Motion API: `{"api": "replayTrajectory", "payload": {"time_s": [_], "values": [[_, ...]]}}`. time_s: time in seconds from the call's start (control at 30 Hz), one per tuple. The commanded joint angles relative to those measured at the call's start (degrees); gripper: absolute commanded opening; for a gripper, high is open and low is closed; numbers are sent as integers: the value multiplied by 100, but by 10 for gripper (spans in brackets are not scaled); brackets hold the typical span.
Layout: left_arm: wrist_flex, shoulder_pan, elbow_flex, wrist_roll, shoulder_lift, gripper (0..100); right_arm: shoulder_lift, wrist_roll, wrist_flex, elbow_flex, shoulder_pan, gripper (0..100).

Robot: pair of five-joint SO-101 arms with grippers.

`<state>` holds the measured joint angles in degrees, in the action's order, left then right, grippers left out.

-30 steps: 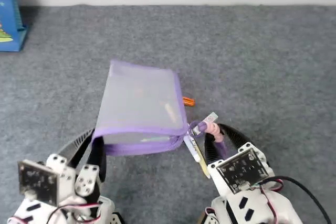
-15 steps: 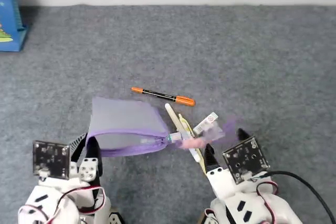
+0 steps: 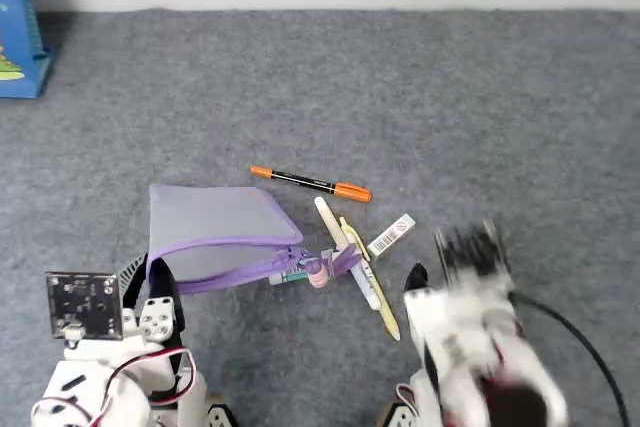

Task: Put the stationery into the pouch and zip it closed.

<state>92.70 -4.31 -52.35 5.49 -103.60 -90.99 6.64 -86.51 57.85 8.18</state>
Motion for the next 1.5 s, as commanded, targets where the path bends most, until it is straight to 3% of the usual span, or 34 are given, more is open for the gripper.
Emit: {"api": "replayTrajectory", "payload": {"time_s": [0.0,0.2,0.43,0.67,0.8,1.03,1.47], "values": [[-167,-35,31,97,-44,12,892,-404,611,-18,-110,307],[-167,-62,22,88,-44,12,2967,-1152,1341,-651,-110,306],[-167,-35,22,88,-44,12,5956,-2391,1411,-2365,-136,307],[-167,-70,-4,88,-53,12,8268,-3112,1411,-3895,-110,307],[-167,-70,-4,88,-53,12,9226,-3165,1429,-4519,-92,307],[-167,-62,-4,88,-62,12,10334,-3174,2000,-4949,31,307],[-167,-62,-4,88,-62,12,10923,-3411,2167,-4879,391,271]]}}
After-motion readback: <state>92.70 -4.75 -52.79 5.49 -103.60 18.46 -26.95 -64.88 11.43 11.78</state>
